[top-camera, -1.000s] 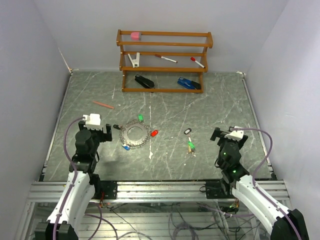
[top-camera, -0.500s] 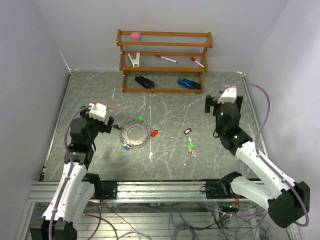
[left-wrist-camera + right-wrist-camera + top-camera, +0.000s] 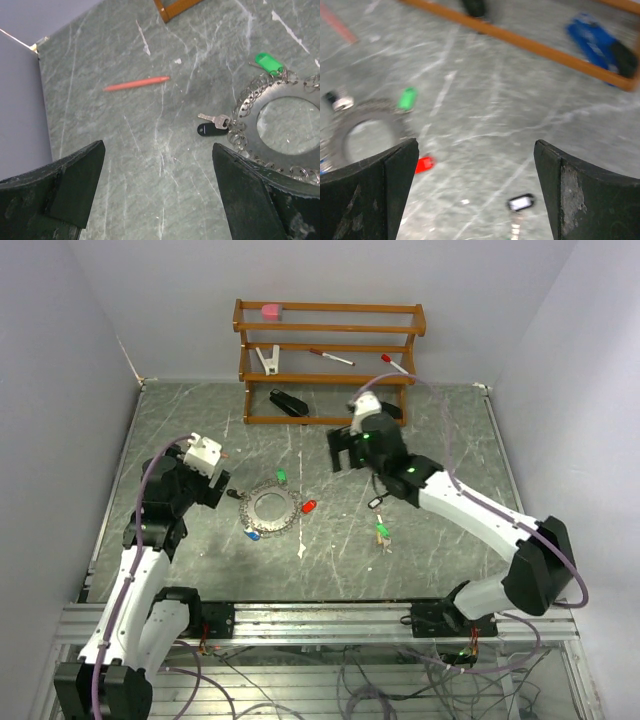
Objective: Put the keys on the keyring
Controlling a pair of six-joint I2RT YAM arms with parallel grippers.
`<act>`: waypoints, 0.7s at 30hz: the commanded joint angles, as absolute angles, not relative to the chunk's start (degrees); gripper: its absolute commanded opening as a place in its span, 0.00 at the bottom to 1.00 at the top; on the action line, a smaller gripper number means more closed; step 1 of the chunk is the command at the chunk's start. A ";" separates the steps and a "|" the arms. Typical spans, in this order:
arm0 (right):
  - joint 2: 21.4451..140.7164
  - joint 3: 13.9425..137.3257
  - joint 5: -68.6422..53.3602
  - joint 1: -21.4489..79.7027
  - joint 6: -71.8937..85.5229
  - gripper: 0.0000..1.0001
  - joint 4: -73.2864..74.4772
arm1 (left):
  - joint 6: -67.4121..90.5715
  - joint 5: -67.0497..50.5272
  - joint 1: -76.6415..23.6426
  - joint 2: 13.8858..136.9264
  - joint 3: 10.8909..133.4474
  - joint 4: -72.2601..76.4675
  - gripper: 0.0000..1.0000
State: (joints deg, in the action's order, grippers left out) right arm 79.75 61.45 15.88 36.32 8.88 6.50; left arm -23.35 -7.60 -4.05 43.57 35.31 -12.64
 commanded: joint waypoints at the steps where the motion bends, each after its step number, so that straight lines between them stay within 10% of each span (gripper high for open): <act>1: 84.88 68.39 14.46 45.36 11.62 0.94 17.17 | -21.54 -3.63 -4.22 45.19 37.40 -15.20 0.99; 6: 91.16 69.11 9.00 49.46 17.03 0.72 18.30 | -21.82 -0.02 -4.22 45.54 37.03 -15.06 0.99; 21: 101.79 66.08 -3.22 54.55 6.61 0.54 7.57 | -22.12 1.08 -4.11 45.43 34.09 -13.45 0.99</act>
